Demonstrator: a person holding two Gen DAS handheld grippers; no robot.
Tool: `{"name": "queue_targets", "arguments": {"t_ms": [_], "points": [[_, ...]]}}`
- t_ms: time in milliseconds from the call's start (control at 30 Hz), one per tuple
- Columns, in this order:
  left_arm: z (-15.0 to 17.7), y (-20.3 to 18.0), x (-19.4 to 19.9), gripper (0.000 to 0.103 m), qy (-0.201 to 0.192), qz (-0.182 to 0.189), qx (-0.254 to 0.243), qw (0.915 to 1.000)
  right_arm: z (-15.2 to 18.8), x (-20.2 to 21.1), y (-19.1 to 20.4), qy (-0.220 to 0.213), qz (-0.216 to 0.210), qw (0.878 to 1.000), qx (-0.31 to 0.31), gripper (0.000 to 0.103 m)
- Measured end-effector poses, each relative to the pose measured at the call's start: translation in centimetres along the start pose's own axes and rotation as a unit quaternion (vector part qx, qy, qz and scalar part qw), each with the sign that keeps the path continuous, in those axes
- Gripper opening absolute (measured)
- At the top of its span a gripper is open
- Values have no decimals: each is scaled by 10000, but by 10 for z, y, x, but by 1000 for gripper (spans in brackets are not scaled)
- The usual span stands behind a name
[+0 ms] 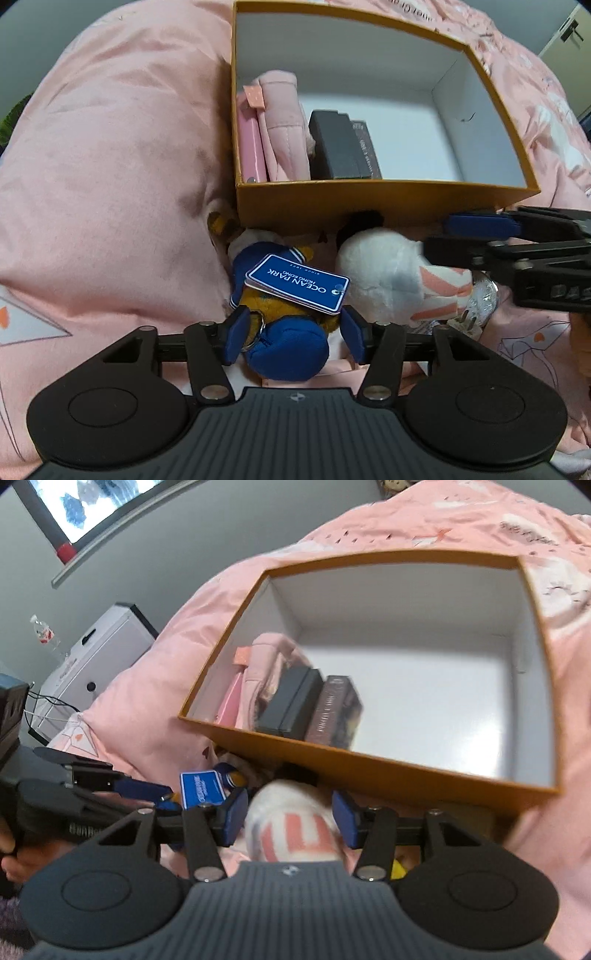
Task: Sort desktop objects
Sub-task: 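Grasp the blue Ocean Park plush with the left tool while the right tool grasps the white striped plush, then lift both plush toys and carry them over the shoebox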
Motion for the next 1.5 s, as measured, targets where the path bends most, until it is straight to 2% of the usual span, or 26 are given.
{"name": "queue_targets", "arguments": {"t_ms": [167, 267, 400, 533, 633, 833, 1067, 1333, 1433, 1500], "points": [[-7, -3, -10, 66, 236, -196, -87, 9995, 9, -27, 4, 248, 91, 9996, 83, 54], [-9, -5, -17, 67, 390, -323, -132, 9986, 19, -24, 5, 195, 184, 9993, 274, 54], [-12, -10, -23, 67, 488, -483, -255, 9973, 26, -16, -7, 205, 61, 9997, 146, 54], [-14, -14, -29, 67, 558, -566, -291, 9964, 29, -15, -11, 267, -2, 9995, 155, 59], [-12, -15, -33, 67, 564, -618, -298, 9960, 28, -22, 2, 333, 101, 9977, 578, 63], [-6, -14, -33, 65, 430, -621, -92, 9971, 23, -34, -3, 358, 14, 9981, 496, 62], [-1, -16, -22, 62, 283, -620, 23, 9977, 40, -16, -3, 382, 7, 9973, 632, 61], [6, -22, 3, 59, -20, -465, 262, 9986, 56, 0, -20, 405, -182, 9988, 210, 56], [8, -18, 19, 58, -168, -116, 588, 9981, 61, 7, -23, 285, -214, 9994, -7, 55], [10, -27, 28, 58, -331, 111, 558, 9978, 63, 11, -24, 228, -220, 9994, -142, 54]]}}
Point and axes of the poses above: each gripper's, at about its wrist camera, not at the fingertips, and x roughly against the way its jaws point, y to its left, z to its underside, the point moved 1 cm from there along -x, roughly the way its jaws point, and after that the axes turned 1 degree about -y, right-handed, at the moved point
